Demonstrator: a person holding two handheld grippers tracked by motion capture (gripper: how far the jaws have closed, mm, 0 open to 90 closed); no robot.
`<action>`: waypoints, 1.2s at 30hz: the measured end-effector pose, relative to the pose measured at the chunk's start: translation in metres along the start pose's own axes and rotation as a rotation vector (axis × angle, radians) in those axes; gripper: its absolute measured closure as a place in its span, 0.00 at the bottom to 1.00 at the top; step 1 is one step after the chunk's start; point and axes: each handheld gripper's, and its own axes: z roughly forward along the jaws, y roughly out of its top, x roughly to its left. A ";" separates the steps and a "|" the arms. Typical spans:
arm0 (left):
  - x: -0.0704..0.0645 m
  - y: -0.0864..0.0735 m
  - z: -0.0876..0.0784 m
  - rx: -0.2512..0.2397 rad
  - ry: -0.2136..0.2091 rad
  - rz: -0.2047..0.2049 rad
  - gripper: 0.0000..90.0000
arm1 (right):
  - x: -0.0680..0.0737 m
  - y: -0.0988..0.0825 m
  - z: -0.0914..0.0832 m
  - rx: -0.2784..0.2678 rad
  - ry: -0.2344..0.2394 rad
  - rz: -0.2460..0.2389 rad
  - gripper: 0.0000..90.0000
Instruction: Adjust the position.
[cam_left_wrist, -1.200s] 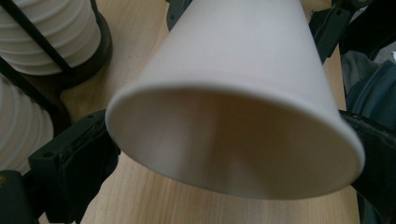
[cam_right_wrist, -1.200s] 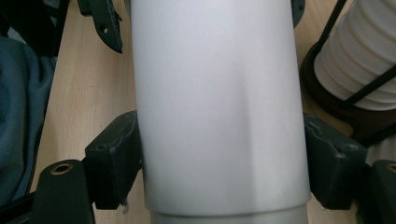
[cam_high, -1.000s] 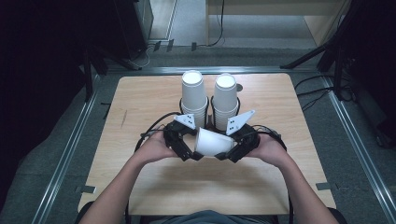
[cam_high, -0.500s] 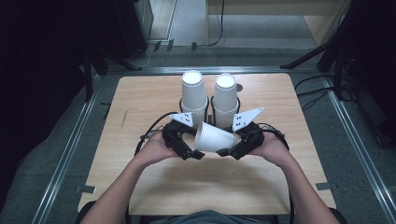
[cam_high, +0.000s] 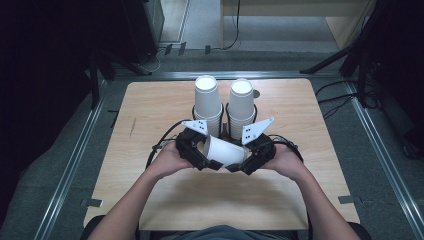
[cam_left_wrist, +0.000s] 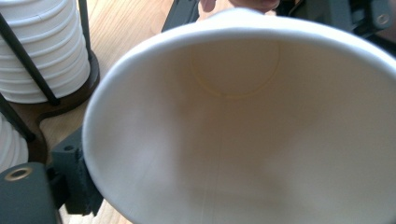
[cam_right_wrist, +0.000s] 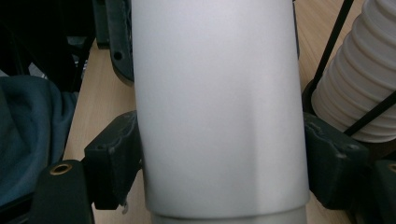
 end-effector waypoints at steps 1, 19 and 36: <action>0.000 0.000 -0.001 -0.001 -0.004 0.001 0.08 | 0.000 0.000 0.000 -0.002 0.003 0.001 0.24; -0.001 0.000 -0.007 0.093 0.038 0.041 0.13 | -0.002 -0.003 0.002 0.061 0.026 0.087 0.15; 0.010 0.005 -0.013 0.223 0.073 0.045 0.14 | -0.006 -0.016 0.004 0.111 -0.009 0.127 0.17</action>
